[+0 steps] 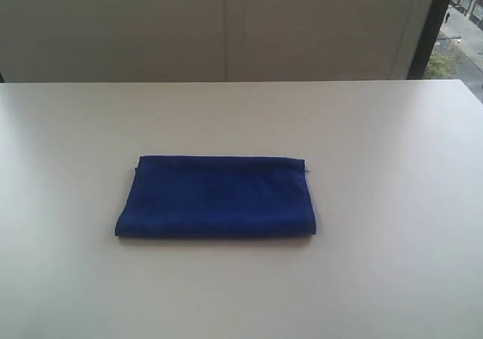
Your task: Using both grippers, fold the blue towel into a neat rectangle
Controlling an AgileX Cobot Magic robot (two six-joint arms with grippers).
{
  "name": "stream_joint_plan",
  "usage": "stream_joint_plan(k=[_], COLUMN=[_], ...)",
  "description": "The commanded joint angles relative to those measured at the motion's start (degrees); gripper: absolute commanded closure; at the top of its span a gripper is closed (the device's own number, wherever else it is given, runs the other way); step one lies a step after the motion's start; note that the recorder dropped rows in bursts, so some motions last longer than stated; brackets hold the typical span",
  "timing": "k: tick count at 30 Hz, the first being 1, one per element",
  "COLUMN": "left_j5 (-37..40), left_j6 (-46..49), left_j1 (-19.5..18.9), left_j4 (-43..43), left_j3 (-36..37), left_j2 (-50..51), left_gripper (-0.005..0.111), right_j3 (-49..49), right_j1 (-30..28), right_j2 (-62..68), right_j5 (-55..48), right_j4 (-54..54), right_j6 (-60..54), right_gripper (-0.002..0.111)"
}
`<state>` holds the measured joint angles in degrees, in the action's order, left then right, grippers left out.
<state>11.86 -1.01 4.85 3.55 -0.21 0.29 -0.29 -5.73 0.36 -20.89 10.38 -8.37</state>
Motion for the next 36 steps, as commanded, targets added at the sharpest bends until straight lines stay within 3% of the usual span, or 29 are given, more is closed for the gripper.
stream_joint_plan(k=[1,7,12,25,28,36], left_j5=[-0.07,-0.07,-0.07,-0.07,-0.07,-0.07], left_j6=[-0.27,-0.27,-0.27,-0.27,-0.27,-0.27], left_j1=[-0.13,-0.13,-0.13,-0.13,-0.13,-0.13], left_j4=[0.25,0.25,0.25,0.25,0.25,0.25], left_j3=[0.21,0.21,0.21,0.21,0.21,0.21], left_j2=[-0.29,-0.29,-0.29,-0.29,-0.29,-0.29], left_gripper=[0.107,0.107,0.107,0.107,0.107,0.107], right_j3=[0.29,0.29,0.29,0.29,0.29,0.29], right_j1=[-0.5,-0.5,-0.5,1.38,1.37,1.37], right_j2=[-0.36,-0.36,-0.36,-0.36,-0.36,-0.36], right_j5=[0.38,0.55,0.77,1.78,1.88,1.66], right_j4=[0.25,-4.01,-18.39,-17.49,-13.07,-12.91], right_j6=[0.26,3.96,22.83,15.26,9.39,10.01], right_gripper=[0.108,0.108,0.108,0.108,0.108,0.108])
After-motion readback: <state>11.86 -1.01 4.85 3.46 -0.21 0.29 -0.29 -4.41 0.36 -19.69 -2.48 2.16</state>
